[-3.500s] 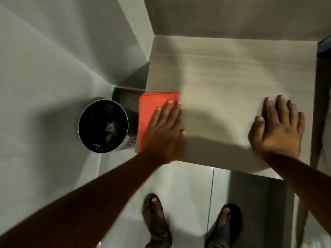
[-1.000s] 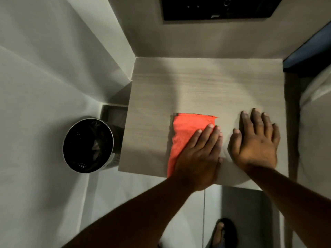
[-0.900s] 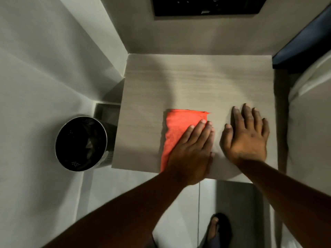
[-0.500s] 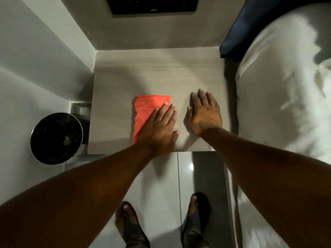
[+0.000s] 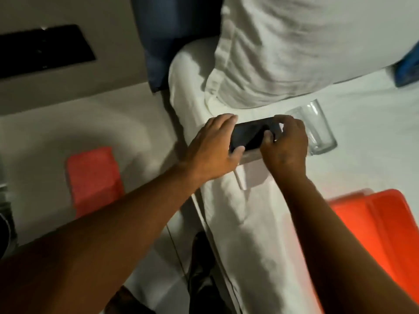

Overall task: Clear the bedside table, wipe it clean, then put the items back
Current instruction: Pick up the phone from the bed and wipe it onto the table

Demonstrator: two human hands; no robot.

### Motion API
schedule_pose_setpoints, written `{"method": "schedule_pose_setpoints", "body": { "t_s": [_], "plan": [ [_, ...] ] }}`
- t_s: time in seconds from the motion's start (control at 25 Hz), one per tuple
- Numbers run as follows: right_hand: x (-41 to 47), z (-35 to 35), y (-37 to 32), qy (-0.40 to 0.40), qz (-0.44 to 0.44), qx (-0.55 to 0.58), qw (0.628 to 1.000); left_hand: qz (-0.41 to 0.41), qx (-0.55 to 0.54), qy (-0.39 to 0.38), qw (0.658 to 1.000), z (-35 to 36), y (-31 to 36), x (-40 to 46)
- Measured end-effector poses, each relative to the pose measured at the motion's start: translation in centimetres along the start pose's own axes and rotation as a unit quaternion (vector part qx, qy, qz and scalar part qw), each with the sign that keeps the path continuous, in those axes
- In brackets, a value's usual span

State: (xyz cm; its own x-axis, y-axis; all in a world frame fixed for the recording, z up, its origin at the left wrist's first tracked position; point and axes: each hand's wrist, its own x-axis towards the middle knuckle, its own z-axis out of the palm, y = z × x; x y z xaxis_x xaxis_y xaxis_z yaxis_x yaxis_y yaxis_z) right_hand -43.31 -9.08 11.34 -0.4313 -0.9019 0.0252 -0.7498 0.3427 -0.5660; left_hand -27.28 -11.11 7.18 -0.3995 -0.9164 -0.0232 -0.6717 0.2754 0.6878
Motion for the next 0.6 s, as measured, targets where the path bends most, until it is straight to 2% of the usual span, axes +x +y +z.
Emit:
{"method": "schedule_pose_setpoints", "body": {
  "t_s": [0.08, 0.16, 0.28, 0.36, 0.44, 0.52, 0.56, 0.6],
  "plan": [
    [2.8, -1.2, 1.6, -0.093, 0.088, -0.072, 0.989, 0.016, 0.069, -0.044, 0.997, 0.9, 1.5, 3.5],
    [4.6, -1.1, 1.6, -0.148, 0.102, -0.094, 0.979, 0.023, 0.112, -0.049, 0.992, 1.3, 1.6, 5.3],
    [6.9, -0.8, 2.0, -0.172, 0.108, -0.08, 0.976, 0.01, 0.088, -0.07, 0.994, 1.6, 1.7, 6.2],
    [7.5, -0.9, 1.5, -0.206, 0.126, -0.024, 0.97, -0.016, 0.055, -0.083, 0.995, 0.6, 2.0, 5.9],
    [7.2, -1.0, -0.5, -0.234, 0.128, 0.085, 0.96, -0.072, -0.012, -0.095, 0.993, -1.4, 1.5, 5.0],
    [6.2, -0.3, -3.9, -0.285, 0.095, 0.163, 0.94, -0.137, -0.146, -0.089, 0.976, -3.5, -0.3, 2.9],
    [5.3, 1.2, -6.3, -0.322, 0.076, 0.192, 0.924, -0.17, -0.258, -0.078, 0.948, -4.7, -2.3, 1.3],
    [4.2, 3.5, -8.7, -0.358, 0.06, 0.212, 0.908, -0.192, -0.396, -0.069, 0.895, -5.9, -4.6, -0.6]
  ]
}}
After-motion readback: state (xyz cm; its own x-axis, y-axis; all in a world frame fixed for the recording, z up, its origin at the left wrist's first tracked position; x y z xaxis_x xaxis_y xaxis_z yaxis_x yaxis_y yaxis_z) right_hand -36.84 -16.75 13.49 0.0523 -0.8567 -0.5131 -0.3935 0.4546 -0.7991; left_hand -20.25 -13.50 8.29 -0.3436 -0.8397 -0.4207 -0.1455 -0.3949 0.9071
